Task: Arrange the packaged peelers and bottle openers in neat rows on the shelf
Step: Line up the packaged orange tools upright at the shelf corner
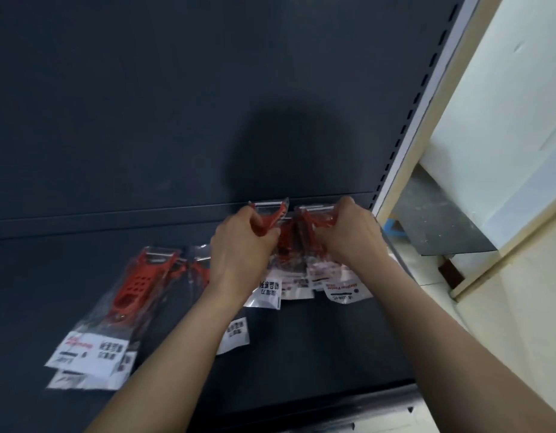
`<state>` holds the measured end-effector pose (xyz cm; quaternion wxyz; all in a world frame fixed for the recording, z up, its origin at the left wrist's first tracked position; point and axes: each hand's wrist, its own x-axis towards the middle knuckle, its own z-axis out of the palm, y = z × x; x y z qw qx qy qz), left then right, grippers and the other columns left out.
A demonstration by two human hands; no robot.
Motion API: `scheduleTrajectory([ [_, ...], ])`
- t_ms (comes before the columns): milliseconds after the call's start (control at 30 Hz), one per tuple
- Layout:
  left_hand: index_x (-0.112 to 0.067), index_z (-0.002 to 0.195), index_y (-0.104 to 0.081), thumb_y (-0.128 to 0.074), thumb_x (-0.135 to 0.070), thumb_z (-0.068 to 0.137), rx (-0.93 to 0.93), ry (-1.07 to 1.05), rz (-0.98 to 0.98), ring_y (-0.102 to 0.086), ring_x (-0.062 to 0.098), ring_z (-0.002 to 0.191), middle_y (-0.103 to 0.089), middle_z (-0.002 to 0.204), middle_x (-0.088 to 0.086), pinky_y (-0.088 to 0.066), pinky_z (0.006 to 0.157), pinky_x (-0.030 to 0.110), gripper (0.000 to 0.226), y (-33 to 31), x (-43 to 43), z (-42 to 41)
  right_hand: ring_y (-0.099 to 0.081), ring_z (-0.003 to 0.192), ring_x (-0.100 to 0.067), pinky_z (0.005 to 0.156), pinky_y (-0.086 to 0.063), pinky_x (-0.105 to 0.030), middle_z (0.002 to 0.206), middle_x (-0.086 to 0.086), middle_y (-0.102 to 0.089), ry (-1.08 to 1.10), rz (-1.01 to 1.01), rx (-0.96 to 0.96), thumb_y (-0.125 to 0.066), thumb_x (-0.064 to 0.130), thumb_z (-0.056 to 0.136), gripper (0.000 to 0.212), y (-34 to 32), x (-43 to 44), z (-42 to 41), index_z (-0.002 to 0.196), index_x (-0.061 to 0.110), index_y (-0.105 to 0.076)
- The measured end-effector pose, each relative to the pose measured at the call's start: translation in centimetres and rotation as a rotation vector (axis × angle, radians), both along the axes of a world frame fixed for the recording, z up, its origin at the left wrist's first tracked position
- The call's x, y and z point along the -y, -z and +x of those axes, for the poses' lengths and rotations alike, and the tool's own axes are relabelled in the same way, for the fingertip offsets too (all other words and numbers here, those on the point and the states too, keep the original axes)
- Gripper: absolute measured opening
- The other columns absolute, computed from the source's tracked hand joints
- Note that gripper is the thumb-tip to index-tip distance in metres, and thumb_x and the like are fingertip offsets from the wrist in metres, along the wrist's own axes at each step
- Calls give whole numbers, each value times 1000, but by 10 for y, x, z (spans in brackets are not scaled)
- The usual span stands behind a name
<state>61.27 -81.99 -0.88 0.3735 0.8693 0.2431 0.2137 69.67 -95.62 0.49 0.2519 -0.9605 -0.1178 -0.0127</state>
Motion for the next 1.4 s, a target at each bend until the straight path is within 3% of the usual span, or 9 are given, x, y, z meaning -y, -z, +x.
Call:
scheduleTrajectory([
  [267,-21,83,-55,-68,-37,80,-52,-51,24,-51,14,77,-59,89,-4,-34,68,27,20,5,44,51,-43,58,-12,46,-29,-25,68,2,-44,13,11,-36,-64,26,83,27,11,47,59,96,9,-48],
  [400,-18,81,-56,-70,-35,79,-60,-79,34,-53,17,76,-55,92,0,-35,66,25,22,7,55,60,-49,63,-14,49,-32,-24,76,-3,-53,-25,13,-45,-64,33,84,30,20,45,75,96,9,-50],
  [500,-13,85,-59,-71,-34,79,-79,-93,59,-55,24,82,-51,97,3,-42,72,30,25,7,62,65,-43,58,-12,43,-23,-22,75,-1,-50,-56,-11,-31,-65,40,84,34,26,42,82,89,11,-48],
  [633,-9,92,-60,-70,-34,80,-105,-97,95,-58,28,86,-50,102,7,-48,80,36,29,8,71,71,-47,70,-18,48,-26,-23,87,-7,-58,-97,-19,-14,-67,41,82,31,32,41,89,85,12,-55],
  [767,-8,96,-61,-68,-40,81,-133,-93,140,-60,28,89,-50,112,10,-42,73,26,36,13,75,78,-50,75,-19,63,-33,-26,92,-8,-60,-125,-5,-18,-67,40,82,30,35,44,93,84,12,-60],
  [933,-3,101,-63,-58,-38,90,-157,-50,137,-60,28,87,-50,113,15,-43,74,27,37,17,77,83,-52,75,-20,63,-37,-27,84,-6,-61,-141,44,-21,-57,41,89,34,30,48,92,88,9,-68],
  [1000,-2,101,-65,-52,-27,94,-122,-31,147,-55,21,72,-51,108,15,-34,65,16,28,20,74,81,-56,78,-23,64,-39,-29,84,-7,-63,-148,47,-7,-53,34,92,30,28,50,93,92,7,-68],
  [1100,-6,101,-67,-51,-16,93,-80,0,148,-39,6,57,-53,105,13,-27,67,8,20,24,69,76,-53,78,-21,68,-43,-30,92,-8,-66,-150,35,-1,-55,28,90,25,27,53,93,98,8,-67],
  [1400,-11,116,-63,-58,-15,90,-104,67,130,-48,13,73,-51,116,12,-31,68,9,26,24,64,74,-56,96,-25,74,-42,-30,105,-8,-64,-140,-20,21,-57,23,88,23,33,53,90,105,10,-65],
])
